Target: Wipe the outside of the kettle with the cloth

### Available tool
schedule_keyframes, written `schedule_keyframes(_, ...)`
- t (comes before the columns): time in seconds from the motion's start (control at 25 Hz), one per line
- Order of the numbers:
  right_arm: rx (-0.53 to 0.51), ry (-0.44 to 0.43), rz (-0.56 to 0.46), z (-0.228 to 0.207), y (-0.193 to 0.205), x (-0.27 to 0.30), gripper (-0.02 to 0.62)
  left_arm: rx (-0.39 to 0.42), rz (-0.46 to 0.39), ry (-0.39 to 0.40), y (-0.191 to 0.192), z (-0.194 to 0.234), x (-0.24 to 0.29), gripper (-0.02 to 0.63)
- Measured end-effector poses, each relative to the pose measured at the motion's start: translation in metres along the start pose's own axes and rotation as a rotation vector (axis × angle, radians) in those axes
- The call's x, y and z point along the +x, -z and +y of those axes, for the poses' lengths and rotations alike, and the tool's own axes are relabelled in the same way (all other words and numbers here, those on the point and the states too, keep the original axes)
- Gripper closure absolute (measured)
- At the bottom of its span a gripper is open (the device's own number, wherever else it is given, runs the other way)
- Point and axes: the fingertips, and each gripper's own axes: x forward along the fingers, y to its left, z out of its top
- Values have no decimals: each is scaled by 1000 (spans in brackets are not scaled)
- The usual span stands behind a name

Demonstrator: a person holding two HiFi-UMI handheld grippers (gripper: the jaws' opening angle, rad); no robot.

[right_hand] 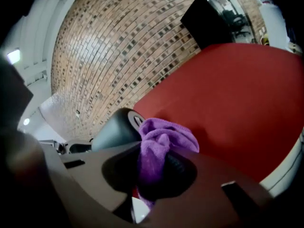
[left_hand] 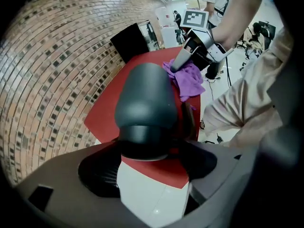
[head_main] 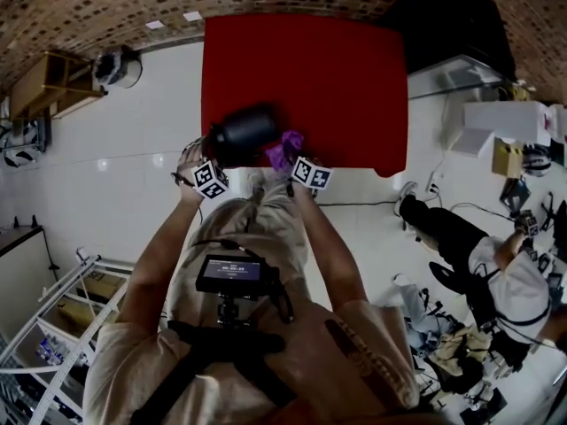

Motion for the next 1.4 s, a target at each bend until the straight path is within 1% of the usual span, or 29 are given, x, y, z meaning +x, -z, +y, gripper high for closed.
schedule_keyframes(0.04,-29,1,-31,2,-10,-9,513,-7,-2,-1,-1,-2,-1,229)
schedule_keyframes(0.08,-86,-5,-56,10,-15,-18,512,-9,-3,-1,-2,-4,-1,229)
schedule_keyframes(0.12,-173,-18,-78,27,-19,-25,514,-6,-3,-1,-2,-5,-1,229)
schedule_keyframes(0.16,-280,-45,-101,56,-22,-33,514,1,-3,-2,-1,-6,-2,229)
schedule_keyframes(0.24,-469,-144,-122,126,-16,-37,512,24,-2,-8,0,-5,-1,229)
schedule_keyframes(0.32,-595,-253,-87,179,12,-22,512,52,-1,-8,0,-6,-1,229)
schedule_keyframes(0.36,-649,-283,-49,194,30,-10,512,62,0,-4,0,-8,0,229)
schedule_keyframes(0.44,-752,-285,43,200,62,16,512,78,0,7,1,-12,-1,230)
schedule_keyframes(0.52,-816,-256,114,188,78,32,512,91,2,15,2,-15,-2,230)
schedule_keyframes(0.6,-824,-240,125,169,74,30,512,97,-1,17,3,-15,-3,230)
schedule_keyframes(0.68,-796,-193,87,143,54,19,511,98,-5,15,2,-13,-3,230)
schedule_keyframes(0.8,-693,-60,31,84,16,2,511,92,-13,17,1,-13,-1,230)
schedule_keyframes(0.92,-619,129,24,27,-19,-6,511,81,-20,23,1,-13,-2,230)
schedule_keyframes(0.96,-593,172,6,19,-33,-11,511,81,-21,26,1,-14,-2,230)
schedule_keyframes(1.0,-570,187,-25,22,-49,-17,511,81,-21,29,1,-15,-3,230)
schedule_keyframes(1.04,-555,175,-64,33,-64,-23,512,81,-22,32,0,-15,-3,230)
schedule_keyframes(1.08,-553,145,-98,52,-77,-28,512,78,-23,35,-1,-16,-4,230)
schedule_keyframes(1.16,-577,39,-127,107,-85,-31,512,67,-25,36,-2,-18,-5,230)
schedule_keyframes(1.2,-601,-29,-111,138,-79,-28,512,62,-25,36,-2,-19,-6,230)
schedule_keyframes(1.24,-633,-100,-73,167,-66,-22,512,57,-23,35,-1,-20,-6,230)
schedule_keyframes(1.28,-672,-160,-9,193,-48,-12,512,52,-22,35,-2,-21,-7,230)
schedule_keyframes(1.32,-721,-201,75,212,-27,0,512,50,-20,35,-2,-20,-6,230)
schedule_keyframes(1.36,-777,-214,166,223,-7,13,512,49,-18,36,-3,-20,-6,230)
schedule_keyframes(1.4,-840,-203,245,227,11,25,512,51,-15,36,-4,-20,-6,230)
